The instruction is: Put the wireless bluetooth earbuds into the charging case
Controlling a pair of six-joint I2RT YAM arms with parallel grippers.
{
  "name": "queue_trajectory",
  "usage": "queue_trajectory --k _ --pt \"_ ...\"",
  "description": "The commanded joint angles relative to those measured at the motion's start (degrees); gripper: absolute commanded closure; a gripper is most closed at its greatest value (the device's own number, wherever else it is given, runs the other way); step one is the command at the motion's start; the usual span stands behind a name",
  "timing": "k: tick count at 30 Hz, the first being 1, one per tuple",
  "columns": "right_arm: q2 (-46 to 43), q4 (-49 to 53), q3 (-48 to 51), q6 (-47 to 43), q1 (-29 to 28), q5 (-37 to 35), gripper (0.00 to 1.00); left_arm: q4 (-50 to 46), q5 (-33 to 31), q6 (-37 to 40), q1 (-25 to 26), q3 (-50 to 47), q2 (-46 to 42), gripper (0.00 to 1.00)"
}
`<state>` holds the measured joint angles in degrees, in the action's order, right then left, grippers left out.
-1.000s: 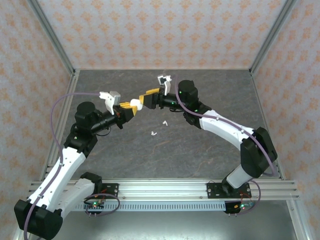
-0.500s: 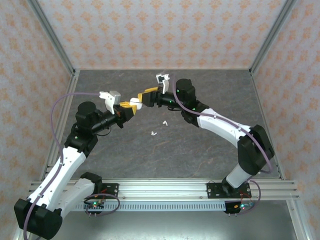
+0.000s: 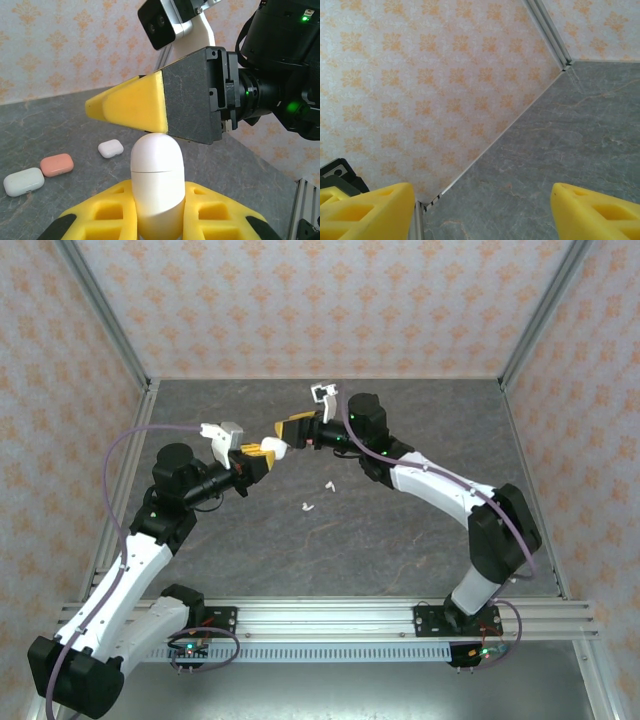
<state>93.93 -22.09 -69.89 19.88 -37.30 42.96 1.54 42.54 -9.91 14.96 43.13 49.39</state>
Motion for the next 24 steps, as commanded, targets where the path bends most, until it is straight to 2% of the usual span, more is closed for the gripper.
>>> queue_trajectory --k 1,7,11,16,24 --pt "-5.5 -0.8 2.7 -1.3 1.1 2.0 0.24 2.4 -0.7 1.6 0.5 1.2 -0.6 0.98" --pt "-9.4 0.5 6.7 -3.4 0.9 7.2 0.09 3.6 -0.6 1.4 0.5 1.5 -0.3 0.98" --pt "-9.9 0.9 7.7 -4.7 -0.6 7.5 0.00 3.8 -0.3 1.3 0.5 1.7 -0.2 0.98" --pt "-8.1 2.0 5.9 -5.0 -1.1 6.4 0.01 4.4 0.3 1.0 0.6 1.7 -0.2 0.98" --pt "-6.5 3.4 3.8 -4.9 -0.8 3.7 0.11 4.4 1.4 1.4 0.7 1.6 -0.2 0.98"
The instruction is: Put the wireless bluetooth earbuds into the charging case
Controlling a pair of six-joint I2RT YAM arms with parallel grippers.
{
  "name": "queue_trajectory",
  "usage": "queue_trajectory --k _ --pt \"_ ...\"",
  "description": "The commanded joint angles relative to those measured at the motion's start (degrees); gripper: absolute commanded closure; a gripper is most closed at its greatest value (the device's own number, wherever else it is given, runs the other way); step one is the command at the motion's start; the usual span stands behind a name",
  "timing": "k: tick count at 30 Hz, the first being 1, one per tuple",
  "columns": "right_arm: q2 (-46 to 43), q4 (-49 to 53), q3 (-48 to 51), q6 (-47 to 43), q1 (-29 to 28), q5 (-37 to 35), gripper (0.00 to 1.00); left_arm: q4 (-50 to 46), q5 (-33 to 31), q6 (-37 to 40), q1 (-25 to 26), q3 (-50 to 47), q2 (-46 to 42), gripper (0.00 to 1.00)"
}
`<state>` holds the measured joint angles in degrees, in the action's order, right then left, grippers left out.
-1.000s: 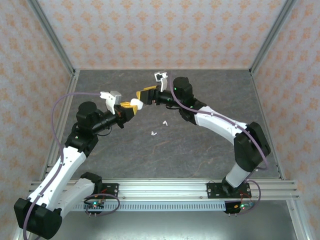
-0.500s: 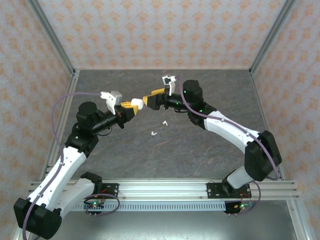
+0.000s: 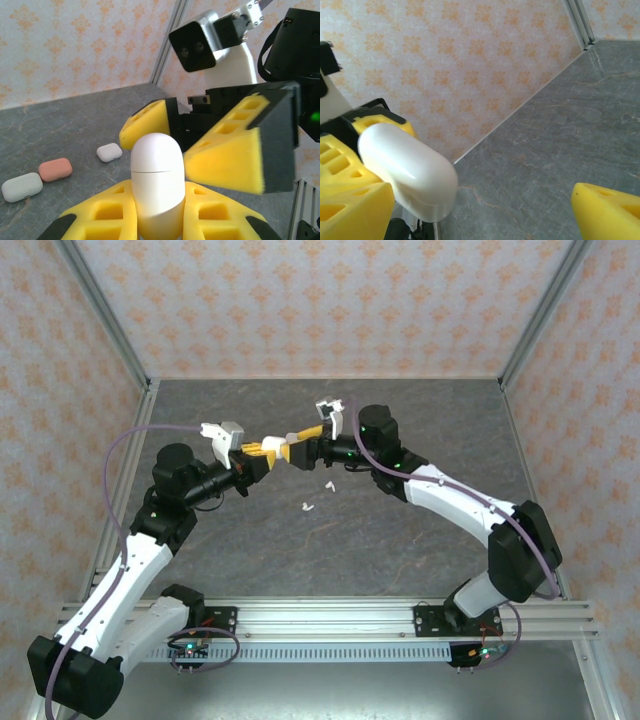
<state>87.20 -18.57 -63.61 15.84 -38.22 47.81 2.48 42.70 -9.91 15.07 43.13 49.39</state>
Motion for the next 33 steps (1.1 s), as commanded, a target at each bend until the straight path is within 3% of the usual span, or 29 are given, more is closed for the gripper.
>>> queue_trajectory --k 1,27,33 --pt "0.2 -0.1 -2.5 -0.6 0.3 -1.3 0.11 3.3 1.5 1.5 0.6 1.6 -0.2 0.99" --pt "0.0 0.7 -4.4 -0.2 2.4 -0.3 0.12 1.8 2.4 3.9 0.9 0.7 -1.5 0.99" --pt "-4.4 13.0 -4.6 -6.0 2.5 -6.6 0.15 2.4 0.5 4.7 1.1 -0.7 -3.6 0.99"
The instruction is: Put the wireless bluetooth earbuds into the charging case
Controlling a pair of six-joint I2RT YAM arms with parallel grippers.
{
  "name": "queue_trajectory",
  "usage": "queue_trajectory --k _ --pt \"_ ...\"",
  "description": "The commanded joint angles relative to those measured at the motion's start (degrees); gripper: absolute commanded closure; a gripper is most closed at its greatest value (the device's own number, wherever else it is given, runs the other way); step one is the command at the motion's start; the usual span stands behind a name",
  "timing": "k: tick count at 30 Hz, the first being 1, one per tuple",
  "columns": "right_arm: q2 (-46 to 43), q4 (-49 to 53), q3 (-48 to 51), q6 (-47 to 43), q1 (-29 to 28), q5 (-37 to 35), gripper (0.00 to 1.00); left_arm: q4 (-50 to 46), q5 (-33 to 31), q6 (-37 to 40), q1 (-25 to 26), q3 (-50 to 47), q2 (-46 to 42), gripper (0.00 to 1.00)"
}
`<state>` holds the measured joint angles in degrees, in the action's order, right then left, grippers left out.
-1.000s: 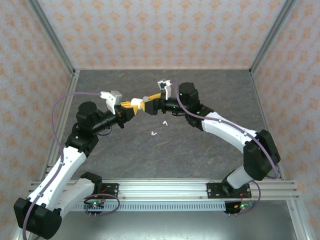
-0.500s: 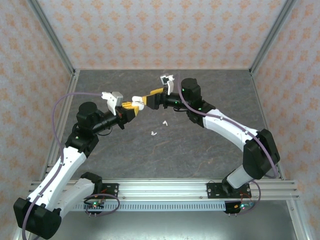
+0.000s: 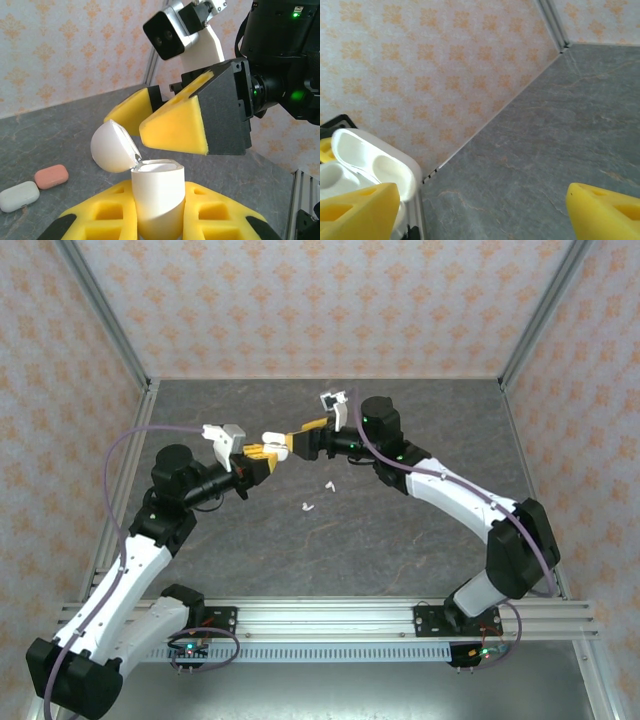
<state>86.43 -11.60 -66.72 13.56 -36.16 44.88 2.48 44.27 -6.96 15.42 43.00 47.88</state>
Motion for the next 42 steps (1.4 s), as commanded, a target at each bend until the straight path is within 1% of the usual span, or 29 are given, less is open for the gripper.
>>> queue_trajectory --k 1,3,8,11,13,18,24,29,33,42 --pt "-4.1 10.4 -1.9 -5.1 0.4 -5.3 0.18 3.0 -1.2 1.8 0.7 -1.0 -2.7 0.99" --pt "-4.5 16.0 -2.0 -6.5 0.4 -7.6 0.23 4.3 -1.7 1.9 0.6 -2.3 -4.1 0.99" --pt "-3.1 23.1 0.7 -7.8 -0.3 -11.6 0.39 6.3 -3.5 2.0 0.7 -5.0 -7.9 0.99" --pt "1.0 27.2 0.6 -10.3 -2.8 -15.7 0.42 6.2 -4.3 2.2 0.6 -5.5 -9.1 0.99" --pt "4.7 28.2 0.0 -11.3 -4.3 -16.7 0.44 5.9 -4.5 2.3 0.7 -5.4 -9.5 0.99" --pt "14.8 28.6 -4.1 -11.8 -6.0 -17.9 0.43 5.3 -4.5 2.3 0.7 -5.0 -9.5 0.99" --pt "23.9 29.9 -9.2 -12.3 -6.6 -18.6 0.42 4.5 -4.7 2.1 0.8 -5.2 -9.9 0.99" --pt "26.7 31.0 -9.7 -12.2 -6.9 -19.1 0.42 5.0 -6.0 1.3 0.8 -6.2 -11.4 0.99" --pt "27.4 31.3 -8.9 -12.1 -7.5 -17.5 0.41 4.3 -6.2 1.6 0.8 -6.2 -11.8 0.99" --pt "28.9 34.0 -8.4 -12.9 -8.4 -16.4 0.42 5.3 -6.5 0.9 0.8 -7.0 -12.1 0.99"
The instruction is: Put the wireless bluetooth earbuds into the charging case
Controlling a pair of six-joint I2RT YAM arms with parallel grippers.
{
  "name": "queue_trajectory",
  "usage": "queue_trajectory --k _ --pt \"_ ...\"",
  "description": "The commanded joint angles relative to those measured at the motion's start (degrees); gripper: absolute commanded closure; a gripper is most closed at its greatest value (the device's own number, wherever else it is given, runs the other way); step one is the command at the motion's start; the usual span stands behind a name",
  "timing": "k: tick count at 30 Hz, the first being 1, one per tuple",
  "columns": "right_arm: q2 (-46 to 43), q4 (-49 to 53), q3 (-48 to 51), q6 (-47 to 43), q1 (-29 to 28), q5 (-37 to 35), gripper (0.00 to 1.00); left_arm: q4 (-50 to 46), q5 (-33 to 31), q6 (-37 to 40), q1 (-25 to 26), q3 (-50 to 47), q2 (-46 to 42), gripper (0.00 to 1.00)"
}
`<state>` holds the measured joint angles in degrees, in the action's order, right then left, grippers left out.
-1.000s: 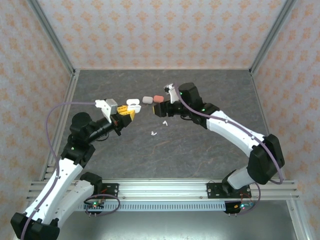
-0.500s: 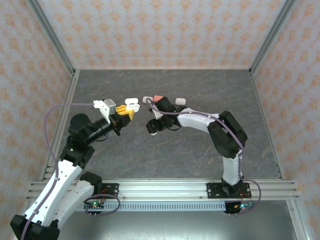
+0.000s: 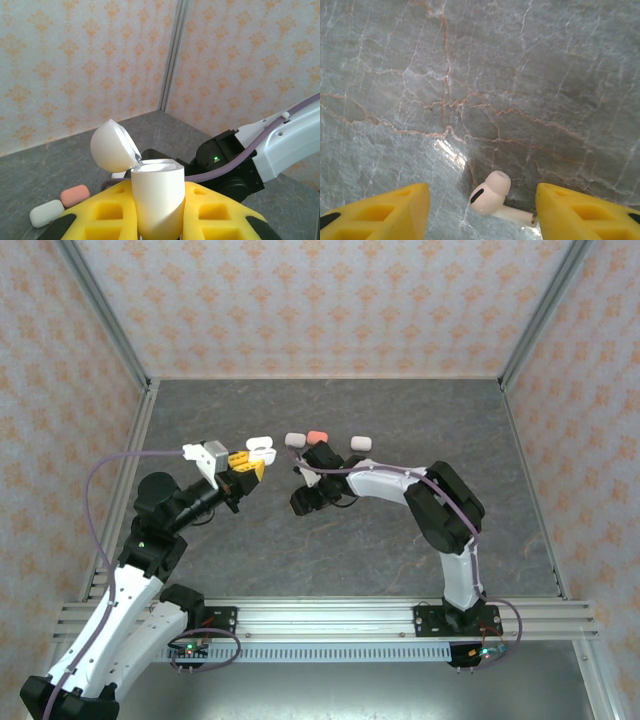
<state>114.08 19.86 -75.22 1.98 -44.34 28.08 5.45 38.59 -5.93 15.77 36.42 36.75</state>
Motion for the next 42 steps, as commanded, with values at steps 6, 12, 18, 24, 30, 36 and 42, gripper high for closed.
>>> queue_trajectory --k 6,12,18,24,30,36,42 --pt "-0.2 3.7 2.9 -0.3 -1.2 1.4 0.44 2.4 -1.1 0.2 0.4 -0.5 -0.9 0.99" --pt "-1.6 4.0 5.0 1.0 -2.6 4.0 0.45 2.4 -1.2 0.4 0.4 -0.3 -0.5 0.99" --pt "-4.7 2.8 5.3 1.0 -2.8 7.4 0.45 2.1 -1.1 0.5 0.4 0.1 -0.2 0.99" --pt "-5.4 6.3 1.1 -1.0 -2.8 1.1 0.45 1.6 -1.2 0.8 0.4 0.6 -0.3 0.98" --pt "-2.0 11.2 -4.7 -2.3 -2.7 -6.7 0.45 0.9 -1.3 1.1 0.4 0.9 -0.6 0.98" --pt "2.8 13.6 -10.1 -4.5 -2.7 -7.4 0.45 0.6 -1.4 1.2 0.5 1.0 -0.8 0.98" --pt "6.1 15.6 -13.0 -5.7 -3.1 -8.6 0.46 0.3 -1.5 1.2 0.5 1.0 -1.0 0.98"
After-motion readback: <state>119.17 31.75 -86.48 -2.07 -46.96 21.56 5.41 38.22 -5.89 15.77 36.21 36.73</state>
